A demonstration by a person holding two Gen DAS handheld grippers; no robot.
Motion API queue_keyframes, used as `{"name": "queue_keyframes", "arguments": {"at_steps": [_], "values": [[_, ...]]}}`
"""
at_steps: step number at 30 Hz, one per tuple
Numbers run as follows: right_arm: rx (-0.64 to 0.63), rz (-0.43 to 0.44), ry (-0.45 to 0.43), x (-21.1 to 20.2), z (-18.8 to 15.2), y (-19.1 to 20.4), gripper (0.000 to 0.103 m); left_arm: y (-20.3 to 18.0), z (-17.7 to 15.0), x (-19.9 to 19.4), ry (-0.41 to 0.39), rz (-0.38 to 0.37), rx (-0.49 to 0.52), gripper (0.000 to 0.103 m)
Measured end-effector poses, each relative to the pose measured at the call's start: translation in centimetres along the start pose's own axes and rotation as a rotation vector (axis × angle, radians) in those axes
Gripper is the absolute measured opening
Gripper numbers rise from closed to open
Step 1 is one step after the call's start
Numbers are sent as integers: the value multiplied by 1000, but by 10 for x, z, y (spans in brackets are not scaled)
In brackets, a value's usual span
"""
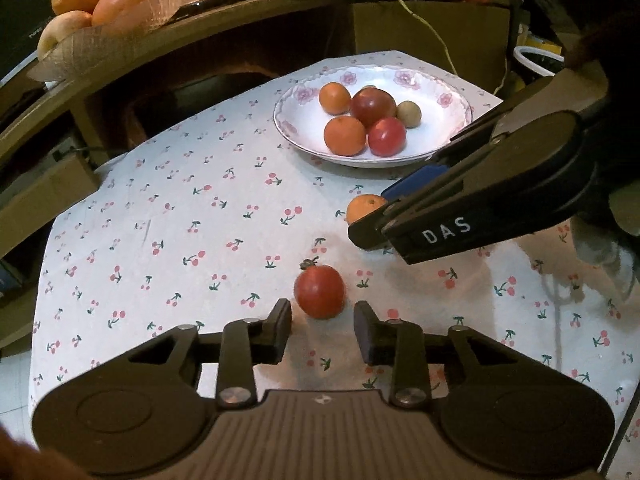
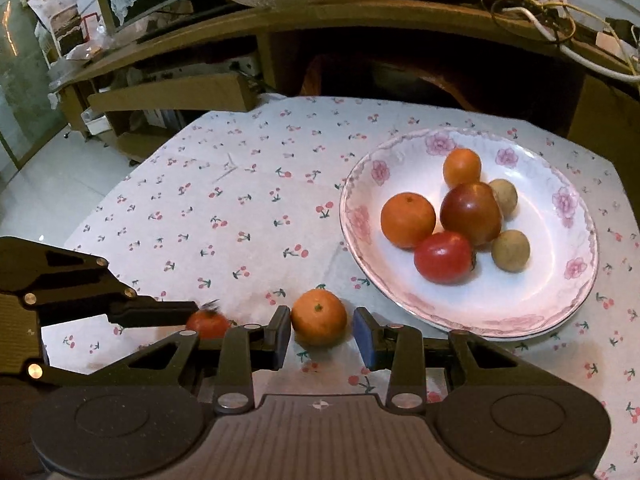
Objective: Organize fruits
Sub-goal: 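Grasp the small red tomato with the left tool while the right tool grasps a tangerine, then lift the tomato and tangerine and carry both toward the white bowl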
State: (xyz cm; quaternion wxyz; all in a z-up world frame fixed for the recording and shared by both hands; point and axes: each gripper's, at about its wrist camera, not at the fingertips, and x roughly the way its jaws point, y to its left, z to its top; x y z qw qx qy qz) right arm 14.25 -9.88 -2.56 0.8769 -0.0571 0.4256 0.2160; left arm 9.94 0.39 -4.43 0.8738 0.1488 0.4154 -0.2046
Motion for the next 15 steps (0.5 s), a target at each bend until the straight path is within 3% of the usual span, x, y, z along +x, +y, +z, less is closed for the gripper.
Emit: {"name": "queue_keyframes", "arguments": {"at_steps": [9,15], "values": [[-9,1,-1,3,0,-1,33,-1,6,7,-14,-1,-17,45],[-31,-6,20,1,1,2,29,0,8,7,-4,-31,-37,39]]}}
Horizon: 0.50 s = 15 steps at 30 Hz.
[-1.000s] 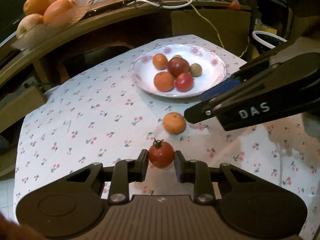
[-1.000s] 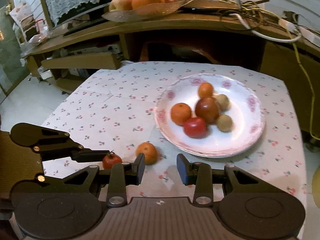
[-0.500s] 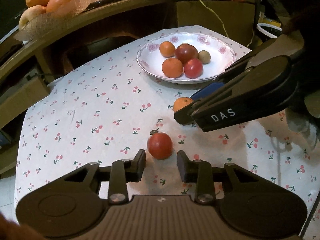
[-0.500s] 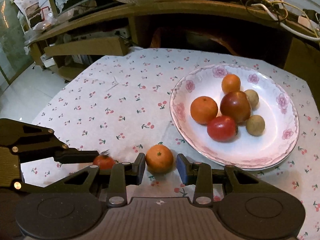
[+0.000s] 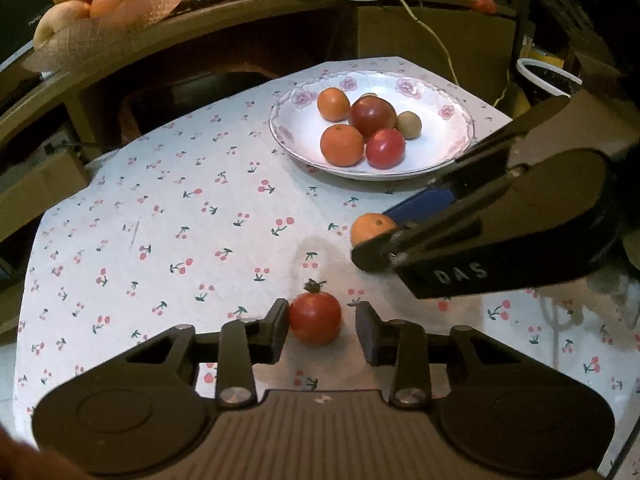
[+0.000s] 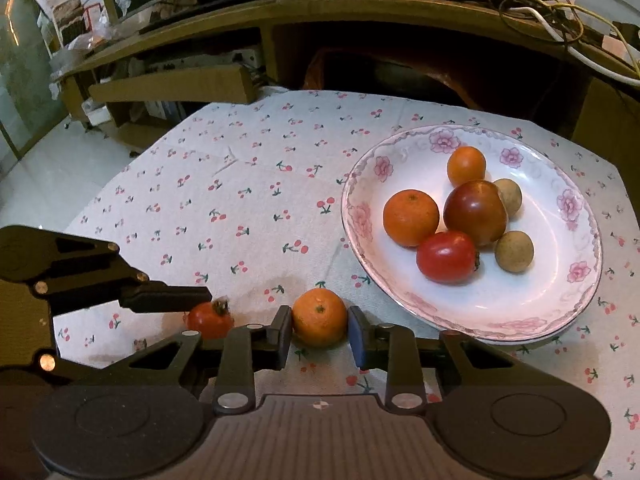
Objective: Organize fruits
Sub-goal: 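Lift the tomato and tangerine and carry both toward the white bowl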
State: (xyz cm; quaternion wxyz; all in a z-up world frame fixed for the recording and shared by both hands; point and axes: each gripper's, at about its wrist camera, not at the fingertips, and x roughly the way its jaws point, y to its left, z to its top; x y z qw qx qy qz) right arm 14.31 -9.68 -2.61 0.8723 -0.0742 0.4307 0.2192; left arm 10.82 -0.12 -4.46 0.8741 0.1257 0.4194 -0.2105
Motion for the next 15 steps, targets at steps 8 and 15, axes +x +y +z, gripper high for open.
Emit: {"name": "queue_keyframes", "arguments": {"at_steps": [8,15], "values": [[-10,-32,10,-32,-24,-4,29,-12,-1,-20,-33,-47,37,38],[45,-113,33,-57,-64,-13,29,-31,1,-21,-44,-26,123,38]]}}
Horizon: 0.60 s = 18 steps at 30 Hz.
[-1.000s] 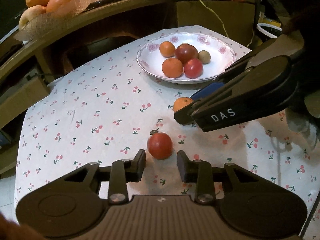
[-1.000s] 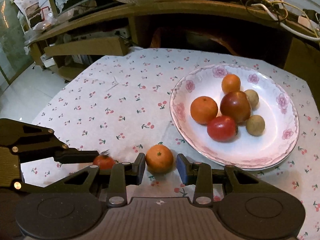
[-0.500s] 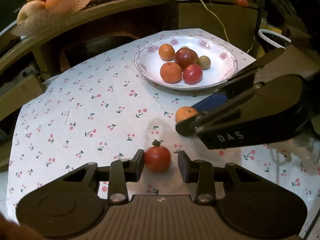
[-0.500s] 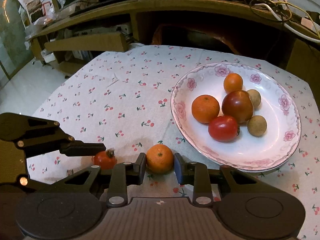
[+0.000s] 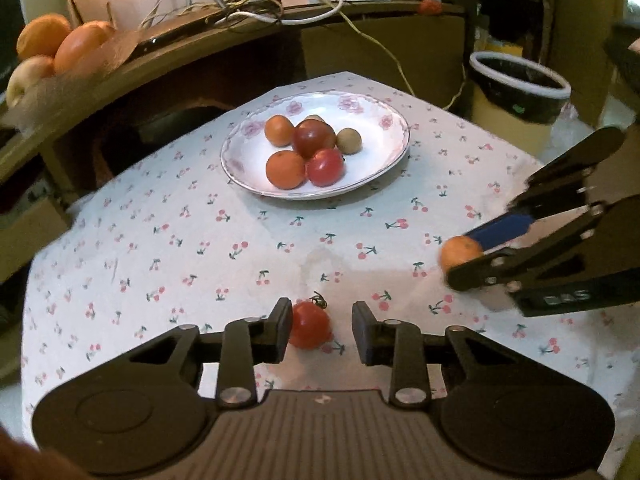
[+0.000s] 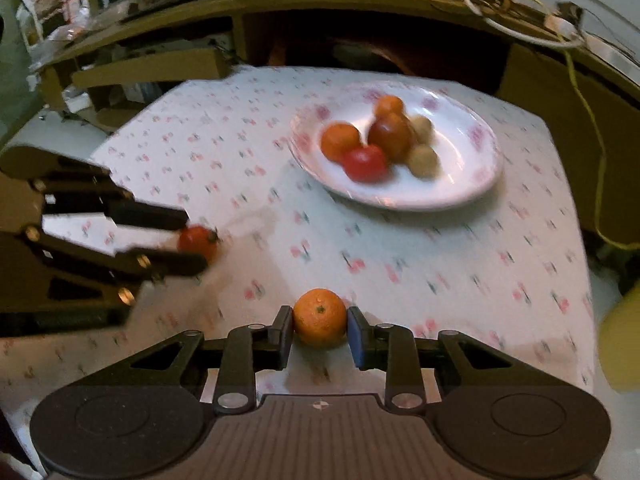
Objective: Organize fruits
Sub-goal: 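Lift the tomato and tangerine and carry both toward the white bowl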
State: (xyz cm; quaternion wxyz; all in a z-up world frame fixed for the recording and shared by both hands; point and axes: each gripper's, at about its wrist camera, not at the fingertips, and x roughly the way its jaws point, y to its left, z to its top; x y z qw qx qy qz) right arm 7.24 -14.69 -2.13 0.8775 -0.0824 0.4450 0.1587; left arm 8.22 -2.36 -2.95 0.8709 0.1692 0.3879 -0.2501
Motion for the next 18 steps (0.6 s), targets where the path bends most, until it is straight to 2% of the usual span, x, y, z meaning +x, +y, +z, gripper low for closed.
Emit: {"name": "queue_keyframes", "arguments": {"at_steps": [3,8,18], "values": [[17,-12,-5,-6,-7,-1,29,1,2,2,4,17,4,39],[8,-17,-9,-6,-12,-1,31,1,-1,9,29,54,28,50],[6,7,-6,-7,-13,-5,40,1,0,19,54,85,14,54]]}}
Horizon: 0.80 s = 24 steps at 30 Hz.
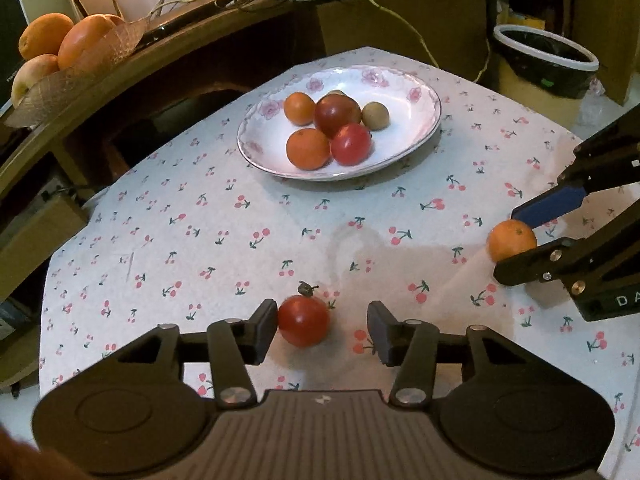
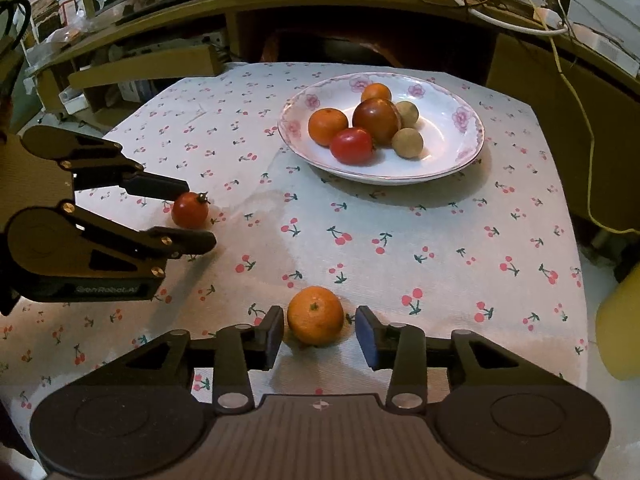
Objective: Organize fruits
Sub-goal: 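Lift the tomato and tangerine and carry both toward the white bowl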
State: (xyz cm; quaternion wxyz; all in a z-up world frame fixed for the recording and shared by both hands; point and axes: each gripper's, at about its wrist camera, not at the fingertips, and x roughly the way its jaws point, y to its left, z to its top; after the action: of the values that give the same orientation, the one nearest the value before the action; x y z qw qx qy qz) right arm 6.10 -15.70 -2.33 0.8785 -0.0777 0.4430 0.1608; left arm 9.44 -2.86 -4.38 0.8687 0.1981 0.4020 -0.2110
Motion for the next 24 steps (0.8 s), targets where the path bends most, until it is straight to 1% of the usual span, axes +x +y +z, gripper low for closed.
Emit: {"name": "queue_keyframes", "arguments": {"at_steps": [6,8,10,11,16,19,22,24], "values": [[-7,-5,10,2,3,0,39,1,4,2,9,0,-19,53],[-10,-6,10,2,2,0,39,2,3,2,11,-1,-20,49],[-2,-10,16,2,4,0,34,5,4,0,13,-1,-28,45],[-2,-11,18,2,5,1,29,6,4,0,13,-4,-34,43],[-7,-22,20,1,3,2,29,9,6,-5,18,-16,-26,37],[-5,-24,22,1,4,2,29,12,6,-5,24,-28,-15,36],[-1,-25,27,2,6,2,29,13,1,2,38,-19,4,37],[2,-26,26,2,6,2,29,18,0,3,24,-37,-28,37]]}}
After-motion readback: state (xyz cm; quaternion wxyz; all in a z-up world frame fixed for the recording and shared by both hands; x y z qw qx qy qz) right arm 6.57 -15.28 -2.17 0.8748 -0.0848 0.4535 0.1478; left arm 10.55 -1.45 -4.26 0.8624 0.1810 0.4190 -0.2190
